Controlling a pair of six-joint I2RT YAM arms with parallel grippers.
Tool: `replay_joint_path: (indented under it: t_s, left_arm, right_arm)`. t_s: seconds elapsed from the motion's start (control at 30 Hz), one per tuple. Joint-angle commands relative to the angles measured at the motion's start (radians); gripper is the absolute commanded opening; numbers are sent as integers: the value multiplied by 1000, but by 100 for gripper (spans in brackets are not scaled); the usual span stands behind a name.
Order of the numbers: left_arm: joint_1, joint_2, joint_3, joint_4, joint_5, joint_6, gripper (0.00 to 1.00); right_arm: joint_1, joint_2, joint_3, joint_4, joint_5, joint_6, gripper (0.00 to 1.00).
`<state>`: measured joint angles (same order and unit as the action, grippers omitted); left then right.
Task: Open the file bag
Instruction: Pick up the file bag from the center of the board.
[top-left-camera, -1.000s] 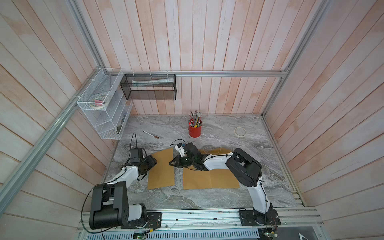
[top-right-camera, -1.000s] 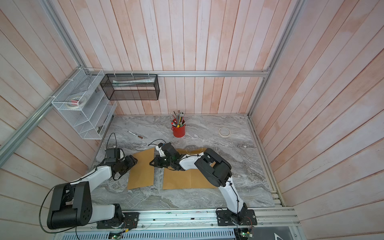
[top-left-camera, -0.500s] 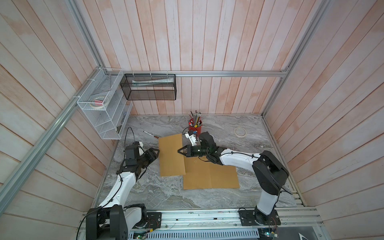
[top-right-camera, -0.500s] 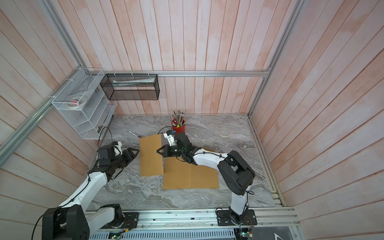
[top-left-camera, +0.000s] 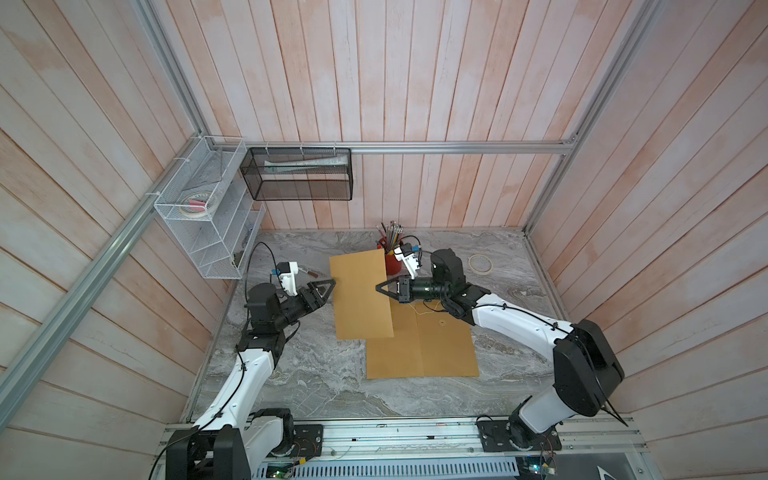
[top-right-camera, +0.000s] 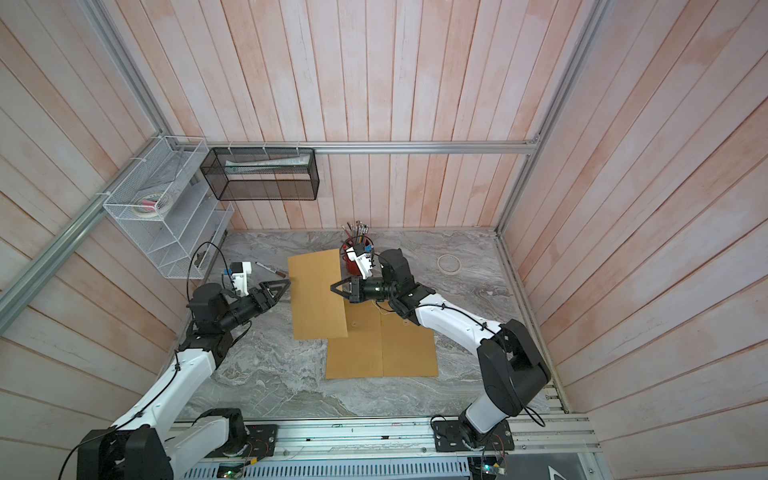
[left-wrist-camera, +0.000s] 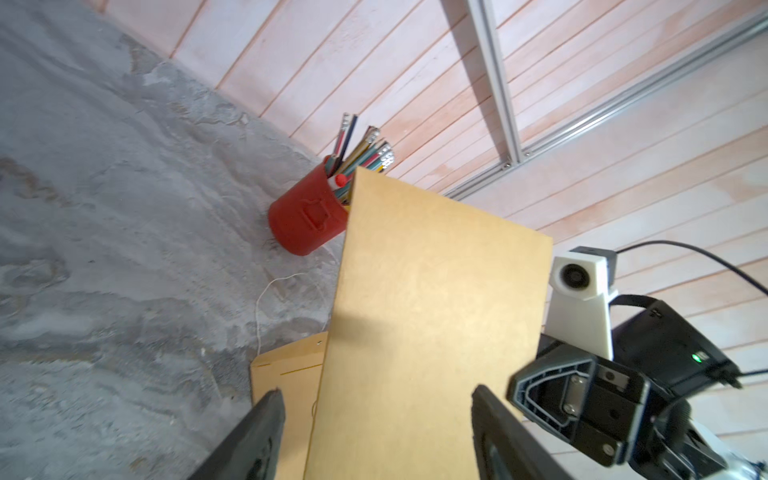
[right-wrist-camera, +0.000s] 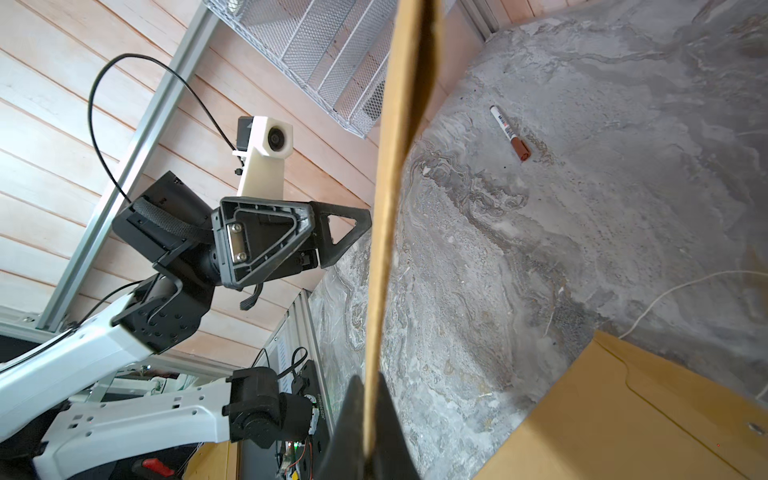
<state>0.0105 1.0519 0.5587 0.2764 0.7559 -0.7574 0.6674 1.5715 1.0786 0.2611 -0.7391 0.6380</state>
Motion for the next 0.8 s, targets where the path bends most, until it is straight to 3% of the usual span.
replay_joint_path:
  t_s: [0.0, 0.3, 0.43, 0.53, 0.7, 0.77]
  left_arm:
    - [-17, 7, -11, 127, 75, -40, 72]
    - [-41, 40, -13, 217, 111, -80, 68]
    - [-52, 42, -18, 303, 143, -115, 61]
    - [-53, 42, -28, 370, 165, -150, 50]
    - [-53, 40, -36, 410, 171, -167, 23]
    - [-53, 39, -39, 413, 163, -165, 8]
  right_arm:
    - [-14, -39, -18, 20, -81, -16, 0]
    - [-32, -78, -37, 95, -142, 14, 0]
    - [-38, -73, -36, 120, -162, 28, 0]
    - [-41, -68, -33, 128, -165, 32, 0]
    - [-49, -62, -36, 152, -175, 45, 0]
    - [-50, -62, -40, 166, -183, 55, 0]
